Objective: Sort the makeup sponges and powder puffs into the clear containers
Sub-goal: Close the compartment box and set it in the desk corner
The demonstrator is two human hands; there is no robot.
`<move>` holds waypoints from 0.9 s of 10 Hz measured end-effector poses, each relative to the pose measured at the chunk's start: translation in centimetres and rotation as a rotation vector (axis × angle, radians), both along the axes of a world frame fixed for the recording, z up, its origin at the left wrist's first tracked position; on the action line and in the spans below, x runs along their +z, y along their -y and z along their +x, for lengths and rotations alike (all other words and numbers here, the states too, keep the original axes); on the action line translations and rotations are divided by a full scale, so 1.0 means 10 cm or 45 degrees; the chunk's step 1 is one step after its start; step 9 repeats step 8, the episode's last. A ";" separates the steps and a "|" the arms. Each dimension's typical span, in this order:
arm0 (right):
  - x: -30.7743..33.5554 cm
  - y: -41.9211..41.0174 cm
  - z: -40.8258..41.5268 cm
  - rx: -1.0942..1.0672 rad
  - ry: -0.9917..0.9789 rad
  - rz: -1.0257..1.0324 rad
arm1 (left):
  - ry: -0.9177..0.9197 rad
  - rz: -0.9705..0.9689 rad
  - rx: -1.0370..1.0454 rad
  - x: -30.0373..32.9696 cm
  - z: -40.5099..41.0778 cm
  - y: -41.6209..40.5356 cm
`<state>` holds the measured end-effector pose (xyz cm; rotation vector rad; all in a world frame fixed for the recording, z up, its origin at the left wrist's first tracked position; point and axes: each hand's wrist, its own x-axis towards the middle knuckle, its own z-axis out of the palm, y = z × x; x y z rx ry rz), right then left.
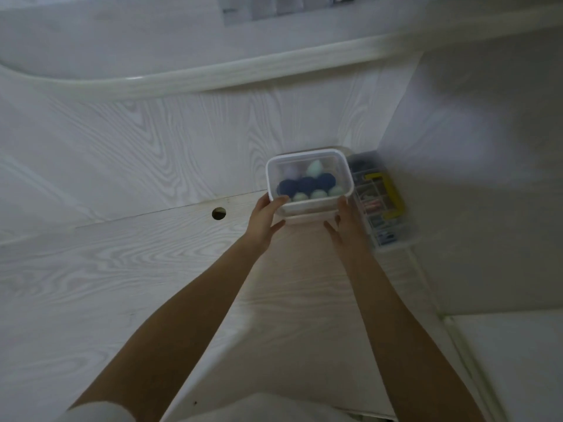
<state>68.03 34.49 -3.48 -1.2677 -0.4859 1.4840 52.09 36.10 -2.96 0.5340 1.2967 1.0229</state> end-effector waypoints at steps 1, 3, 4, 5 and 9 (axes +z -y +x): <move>0.03 -0.16 0.07 -0.063 0.029 -0.016 | -0.015 0.009 0.018 0.01 0.06 -0.09; 0.06 -0.34 0.20 0.054 0.016 -0.272 | -0.053 0.023 0.032 -0.01 0.16 -0.14; 0.01 -0.32 0.19 0.051 -0.067 -0.223 | -0.063 0.029 0.037 -0.01 0.15 -0.17; -0.04 -0.27 0.19 0.054 -0.080 -0.194 | -0.068 0.021 0.023 -0.01 0.12 -0.19; 0.03 -0.12 0.17 0.064 -0.144 -0.144 | -0.047 -0.043 -0.068 0.16 0.04 -0.09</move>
